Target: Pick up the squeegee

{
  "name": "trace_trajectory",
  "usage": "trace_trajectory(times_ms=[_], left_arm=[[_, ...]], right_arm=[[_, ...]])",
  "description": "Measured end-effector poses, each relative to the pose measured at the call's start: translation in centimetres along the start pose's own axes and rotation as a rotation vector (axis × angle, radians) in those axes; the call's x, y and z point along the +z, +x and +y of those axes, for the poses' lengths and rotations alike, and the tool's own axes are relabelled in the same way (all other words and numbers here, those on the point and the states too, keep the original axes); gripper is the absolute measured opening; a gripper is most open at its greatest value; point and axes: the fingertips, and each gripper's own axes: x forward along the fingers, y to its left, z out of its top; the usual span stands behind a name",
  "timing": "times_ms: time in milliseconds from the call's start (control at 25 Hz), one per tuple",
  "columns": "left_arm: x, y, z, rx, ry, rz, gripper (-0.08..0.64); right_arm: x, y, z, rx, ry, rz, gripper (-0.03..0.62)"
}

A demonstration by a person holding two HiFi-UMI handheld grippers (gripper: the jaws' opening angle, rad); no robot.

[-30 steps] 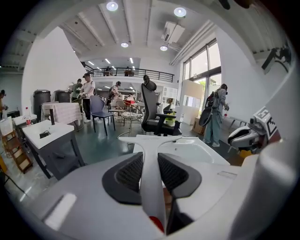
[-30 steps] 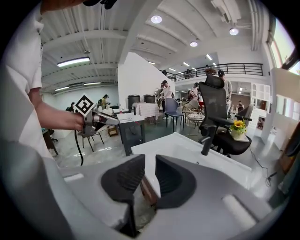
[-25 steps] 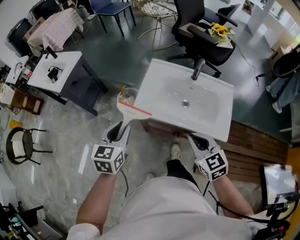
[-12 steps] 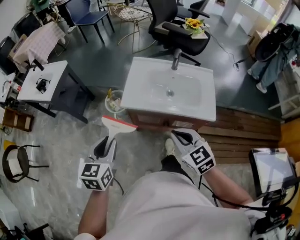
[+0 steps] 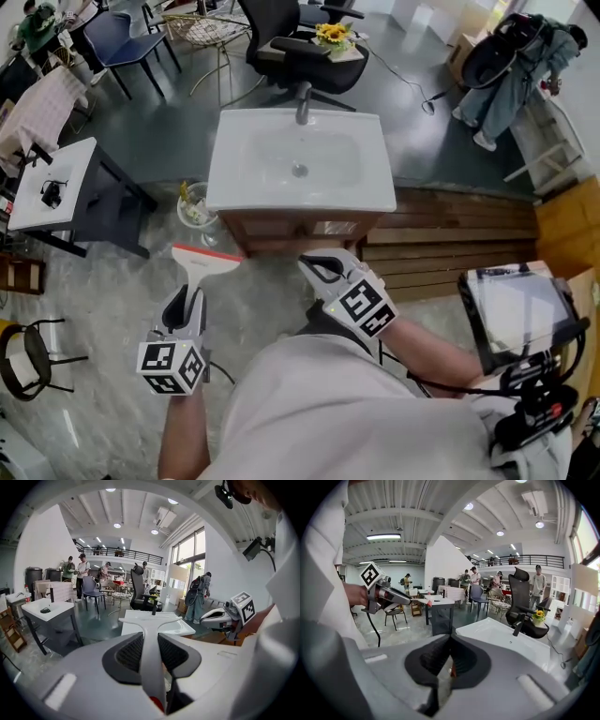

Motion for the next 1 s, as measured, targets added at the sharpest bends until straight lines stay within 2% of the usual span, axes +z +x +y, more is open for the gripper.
trace_trajectory(times_ms=[480, 1000], left_arm=[[-0.6, -0.9, -0.3, -0.003, 0.000, -0.011, 0.106], [-0.9, 0.0, -1.5, -0.015, -0.010, -0.006, 0.106]], right_arm=[[0.1, -0.1, 1.7, 0.010, -0.015, -0.003, 0.002], [0.0, -0.7, 1.1, 0.010, -0.023, -0.006, 0.002]])
